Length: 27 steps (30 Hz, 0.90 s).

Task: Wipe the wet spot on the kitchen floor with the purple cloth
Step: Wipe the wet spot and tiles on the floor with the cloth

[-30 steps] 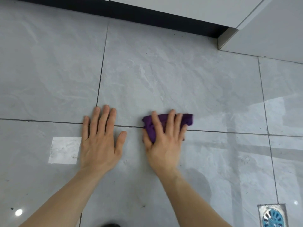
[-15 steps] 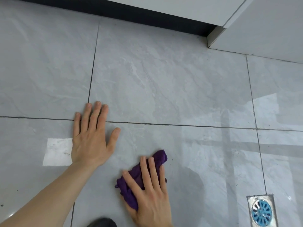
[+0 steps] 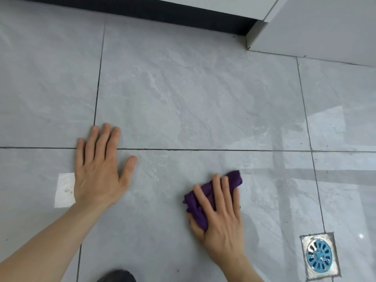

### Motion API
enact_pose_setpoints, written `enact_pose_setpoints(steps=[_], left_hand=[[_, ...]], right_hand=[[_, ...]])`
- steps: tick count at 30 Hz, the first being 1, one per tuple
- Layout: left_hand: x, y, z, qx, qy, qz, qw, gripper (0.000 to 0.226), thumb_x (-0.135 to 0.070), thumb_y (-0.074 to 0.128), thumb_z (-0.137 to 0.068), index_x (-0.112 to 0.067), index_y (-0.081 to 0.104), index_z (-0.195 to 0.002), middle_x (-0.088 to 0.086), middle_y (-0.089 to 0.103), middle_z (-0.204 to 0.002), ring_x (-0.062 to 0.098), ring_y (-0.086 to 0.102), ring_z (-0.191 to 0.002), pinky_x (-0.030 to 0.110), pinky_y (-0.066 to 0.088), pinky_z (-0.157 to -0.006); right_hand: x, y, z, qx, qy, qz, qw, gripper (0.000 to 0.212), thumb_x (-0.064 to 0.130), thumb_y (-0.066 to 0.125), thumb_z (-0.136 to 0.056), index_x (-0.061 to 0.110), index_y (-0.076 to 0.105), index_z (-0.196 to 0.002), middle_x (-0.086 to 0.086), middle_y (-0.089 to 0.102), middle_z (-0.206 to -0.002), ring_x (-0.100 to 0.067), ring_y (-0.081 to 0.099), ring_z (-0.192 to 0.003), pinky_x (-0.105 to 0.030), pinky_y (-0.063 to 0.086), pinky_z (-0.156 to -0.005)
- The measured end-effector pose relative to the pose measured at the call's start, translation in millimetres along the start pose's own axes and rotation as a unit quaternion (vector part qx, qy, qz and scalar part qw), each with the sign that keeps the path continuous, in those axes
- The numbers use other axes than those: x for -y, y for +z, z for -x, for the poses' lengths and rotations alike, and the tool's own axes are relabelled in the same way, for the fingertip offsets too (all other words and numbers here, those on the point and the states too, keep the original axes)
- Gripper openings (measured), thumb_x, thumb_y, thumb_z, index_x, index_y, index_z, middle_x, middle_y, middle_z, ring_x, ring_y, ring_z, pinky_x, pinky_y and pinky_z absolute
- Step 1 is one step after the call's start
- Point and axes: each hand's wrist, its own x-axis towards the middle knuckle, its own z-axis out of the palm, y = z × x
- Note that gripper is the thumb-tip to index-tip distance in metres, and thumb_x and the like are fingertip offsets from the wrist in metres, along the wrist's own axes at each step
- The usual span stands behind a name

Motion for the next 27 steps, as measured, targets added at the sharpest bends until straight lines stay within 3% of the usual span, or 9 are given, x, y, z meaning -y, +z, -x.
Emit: enact_pose_setpoints(steps=[7,12,17,19,21,25,27], left_hand=[[-3,-1,-1,0.000,-0.005,-0.008,1.000,0.080,-0.058,0.032,-0.095,-0.015,0.021,-0.162,0.007,0.020,-0.172,0.027,0.009,-0.161,0.054,0.010,-0.129],[-4,-2,-1,-0.002,-0.004,-0.008,1.000,0.081,-0.058,0.033,-0.095,-0.014,0.021,-0.162,0.009,0.021,-0.172,0.028,0.010,-0.161,0.054,0.010,-0.129],[-3,-3,-2,0.001,-0.004,-0.007,1.000,0.081,-0.058,0.034,-0.094,-0.014,0.023,-0.162,0.009,0.022,-0.171,0.028,0.011,-0.161,0.054,0.011,-0.129],[-3,-3,-1,0.000,-0.003,-0.005,1.000,0.081,-0.058,0.033,-0.094,-0.014,0.023,-0.162,0.009,0.023,-0.171,0.028,0.011,-0.161,0.054,0.011,-0.129],[-2,-3,-2,-0.002,-0.003,0.000,1.000,0.081,-0.058,0.033,-0.094,-0.014,0.024,-0.161,0.009,0.023,-0.171,0.028,0.012,-0.161,0.053,0.011,-0.129],[-1,-2,-2,0.000,0.000,0.002,1.000,0.080,-0.058,0.033,-0.095,-0.014,0.024,-0.162,0.008,0.023,-0.171,0.027,0.012,-0.161,0.052,0.011,-0.129],[0,-2,-2,0.000,0.000,0.003,1.000,0.080,-0.059,0.033,-0.095,-0.015,0.024,-0.162,0.007,0.023,-0.171,0.026,0.012,-0.161,0.052,0.010,-0.129]], right_hand=[[14,8,-57,-0.067,0.104,-0.058,0.991,0.067,0.051,0.060,-0.096,0.027,0.040,-0.155,-0.020,0.021,-0.168,-0.037,0.010,-0.158,-0.060,0.018,-0.125],[57,18,-110,-0.072,0.071,-0.119,0.988,0.056,0.037,0.062,-0.098,0.017,0.049,-0.149,-0.016,0.030,-0.165,-0.033,0.014,-0.158,-0.056,0.016,-0.126],[62,14,-112,-0.062,0.047,-0.167,0.983,0.060,0.006,0.069,-0.082,0.018,0.057,-0.139,-0.008,0.041,-0.161,-0.026,0.026,-0.156,-0.048,0.023,-0.126],[64,4,-112,-0.061,0.037,-0.192,0.979,0.065,-0.002,0.067,-0.072,0.019,0.062,-0.133,-0.005,0.048,-0.155,-0.024,0.038,-0.149,-0.046,0.040,-0.118],[65,-7,-113,-0.071,0.046,-0.226,0.971,0.068,-0.005,0.066,-0.068,0.021,0.063,-0.131,-0.003,0.052,-0.150,-0.024,0.051,-0.137,-0.041,0.055,-0.099],[65,-34,-119,-0.096,0.110,-0.317,0.937,0.063,0.005,0.079,-0.073,0.028,0.060,-0.129,0.006,0.045,-0.137,-0.006,0.060,-0.111,-0.028,0.057,-0.085],[66,-48,-120,-0.046,0.131,-0.336,0.931,0.062,0.022,0.085,-0.073,0.035,0.053,-0.124,0.011,0.046,-0.126,-0.004,0.061,-0.099,-0.027,0.057,-0.078]])
